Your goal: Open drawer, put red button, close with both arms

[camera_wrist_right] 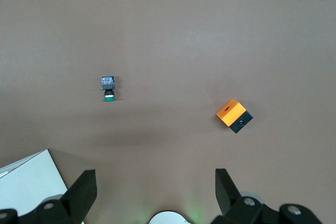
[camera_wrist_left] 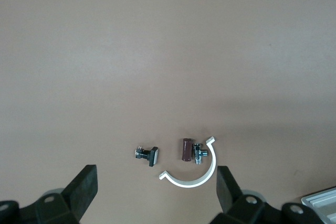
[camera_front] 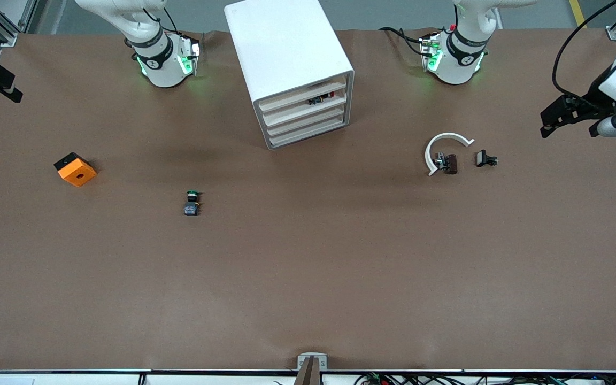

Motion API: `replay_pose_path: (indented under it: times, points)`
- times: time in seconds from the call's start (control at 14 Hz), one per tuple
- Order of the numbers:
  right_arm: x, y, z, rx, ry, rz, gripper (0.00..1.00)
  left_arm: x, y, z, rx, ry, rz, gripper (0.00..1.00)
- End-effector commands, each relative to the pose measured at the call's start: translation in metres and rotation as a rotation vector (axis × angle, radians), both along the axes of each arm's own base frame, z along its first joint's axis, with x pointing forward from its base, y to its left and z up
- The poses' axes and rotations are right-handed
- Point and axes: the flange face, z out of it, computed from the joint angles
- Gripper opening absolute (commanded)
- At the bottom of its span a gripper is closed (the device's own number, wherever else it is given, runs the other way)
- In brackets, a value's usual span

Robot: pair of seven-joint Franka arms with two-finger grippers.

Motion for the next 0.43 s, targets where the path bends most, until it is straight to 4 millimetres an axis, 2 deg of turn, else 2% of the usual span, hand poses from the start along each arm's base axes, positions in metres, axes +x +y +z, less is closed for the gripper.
replay_pose_path:
  times: [0.0, 0.14, 0.36]
  points:
    - [0.000, 0.002, 0.005, 0.004, -0.012, -0.010, 1.00, -0.005, 0.000, 0.028, -0.011, -0.022, 0.006, 1.00]
    - [0.000, 0.002, 0.005, 0.004, -0.012, -0.010, 1.00, -0.003, 0.001, 0.039, -0.009, -0.020, 0.005, 1.00]
    - [0.001, 0.003, 0.005, 0.004, -0.016, -0.009, 1.00, 0.000, 0.001, 0.039, -0.006, -0.007, 0.002, 1.00]
